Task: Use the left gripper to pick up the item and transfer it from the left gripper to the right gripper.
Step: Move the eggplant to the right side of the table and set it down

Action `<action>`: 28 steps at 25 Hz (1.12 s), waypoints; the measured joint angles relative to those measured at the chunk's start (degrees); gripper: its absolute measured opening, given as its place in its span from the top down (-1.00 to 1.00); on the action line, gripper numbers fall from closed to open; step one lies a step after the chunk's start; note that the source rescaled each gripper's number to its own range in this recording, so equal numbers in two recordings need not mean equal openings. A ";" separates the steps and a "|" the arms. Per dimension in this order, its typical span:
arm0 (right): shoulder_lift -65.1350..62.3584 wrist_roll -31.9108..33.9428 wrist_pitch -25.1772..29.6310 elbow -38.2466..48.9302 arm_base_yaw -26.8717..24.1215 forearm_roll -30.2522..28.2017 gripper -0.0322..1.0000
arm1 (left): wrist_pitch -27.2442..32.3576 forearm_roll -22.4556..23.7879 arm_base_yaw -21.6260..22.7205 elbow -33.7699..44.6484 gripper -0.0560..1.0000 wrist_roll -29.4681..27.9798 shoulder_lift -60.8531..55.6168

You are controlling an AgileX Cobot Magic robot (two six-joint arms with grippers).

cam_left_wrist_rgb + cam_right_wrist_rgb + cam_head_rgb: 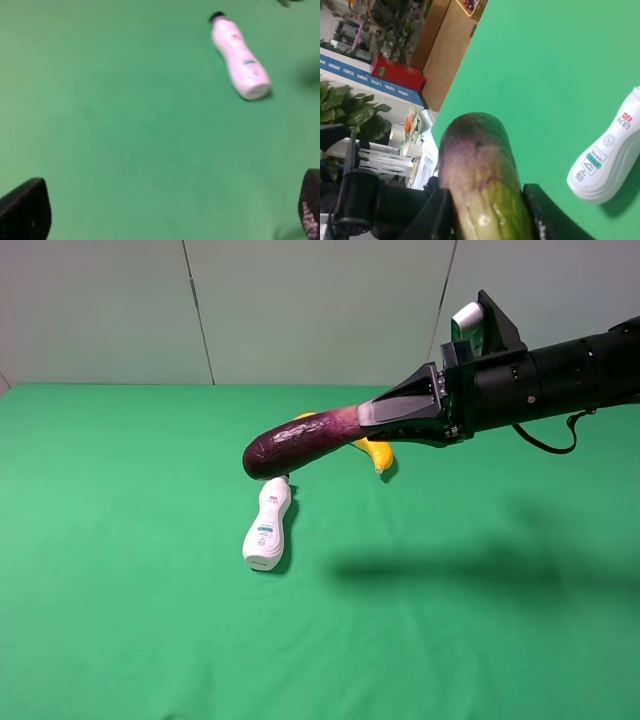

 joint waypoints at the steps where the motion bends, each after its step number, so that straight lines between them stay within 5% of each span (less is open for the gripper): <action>1: 0.00 -0.01 0.00 0.00 0.00 -0.27 0.89 | 0.00 0.00 2.02 0.00 -1.00 0.00 0.00; 17: 0.00 2.32 0.00 0.00 0.00 -2.56 0.89 | 0.00 0.00 31.66 0.00 -1.00 0.00 0.00; 28: 0.00 10.72 -5.07 0.00 0.00 -8.51 0.89 | 0.00 1.29 33.47 0.00 -1.00 0.00 0.00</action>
